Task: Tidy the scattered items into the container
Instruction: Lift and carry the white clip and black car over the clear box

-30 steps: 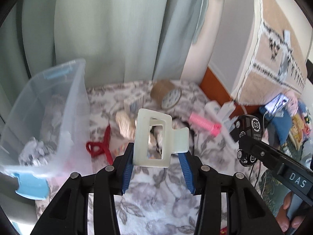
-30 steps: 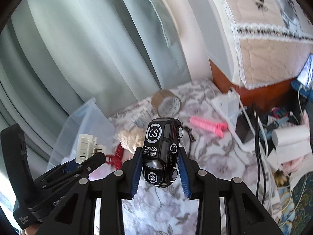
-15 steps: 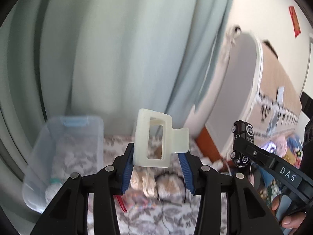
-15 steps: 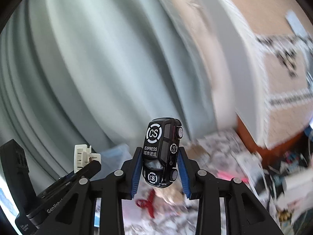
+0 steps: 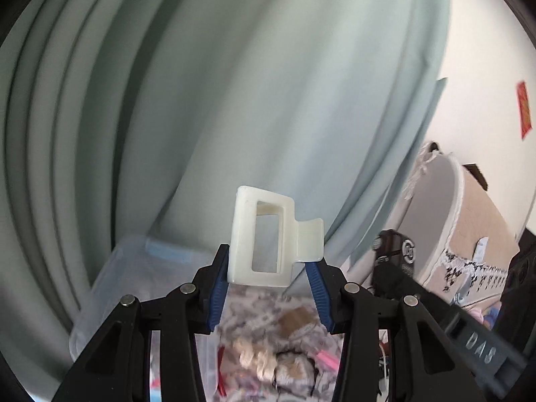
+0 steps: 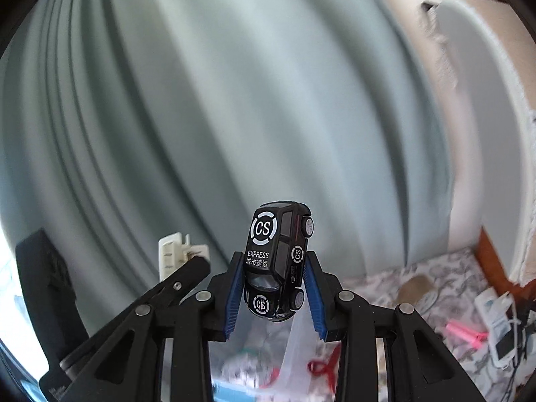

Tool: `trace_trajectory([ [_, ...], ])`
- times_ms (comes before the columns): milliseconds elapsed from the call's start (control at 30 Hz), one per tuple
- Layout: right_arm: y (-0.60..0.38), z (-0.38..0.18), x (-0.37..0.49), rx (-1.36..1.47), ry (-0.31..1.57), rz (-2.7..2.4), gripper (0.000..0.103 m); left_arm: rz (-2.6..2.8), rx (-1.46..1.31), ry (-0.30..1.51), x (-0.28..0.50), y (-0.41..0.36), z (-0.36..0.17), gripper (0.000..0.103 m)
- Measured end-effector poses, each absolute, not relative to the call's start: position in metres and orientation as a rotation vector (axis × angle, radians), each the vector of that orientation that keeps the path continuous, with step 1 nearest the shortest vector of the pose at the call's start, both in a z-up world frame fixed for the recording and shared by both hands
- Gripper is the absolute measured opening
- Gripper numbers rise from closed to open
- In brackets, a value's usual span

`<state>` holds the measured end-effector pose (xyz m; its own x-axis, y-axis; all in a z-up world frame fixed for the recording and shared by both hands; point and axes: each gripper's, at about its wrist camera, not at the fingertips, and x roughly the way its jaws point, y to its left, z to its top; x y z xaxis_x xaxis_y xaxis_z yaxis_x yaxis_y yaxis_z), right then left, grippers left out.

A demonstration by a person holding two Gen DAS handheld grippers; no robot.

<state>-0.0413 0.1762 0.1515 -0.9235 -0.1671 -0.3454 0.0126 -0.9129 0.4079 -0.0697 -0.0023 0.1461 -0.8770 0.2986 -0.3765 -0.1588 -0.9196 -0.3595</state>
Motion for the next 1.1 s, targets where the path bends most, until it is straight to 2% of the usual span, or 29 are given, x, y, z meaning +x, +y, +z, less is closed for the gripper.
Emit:
trace_trajectory([
  [233, 0.158, 0.089, -0.061, 0.862, -0.7, -2.854, 0.038, 2.833, -0.809, -0.662, -0.067, -0.054, 0.088, 0.046],
  [667, 0.117, 0.062, -0.071, 0.99, -0.558, -2.781, 0.038, 2.793, -0.96, -0.807, -0.073, -0.095, 0.039, 0.046],
  [1100, 0.091, 0.025, -0.09, 1.128, -0.497, -2.695, 0.038, 2.702, -1.052, -0.921, -0.082, -0.117, 0.011, 0.047],
])
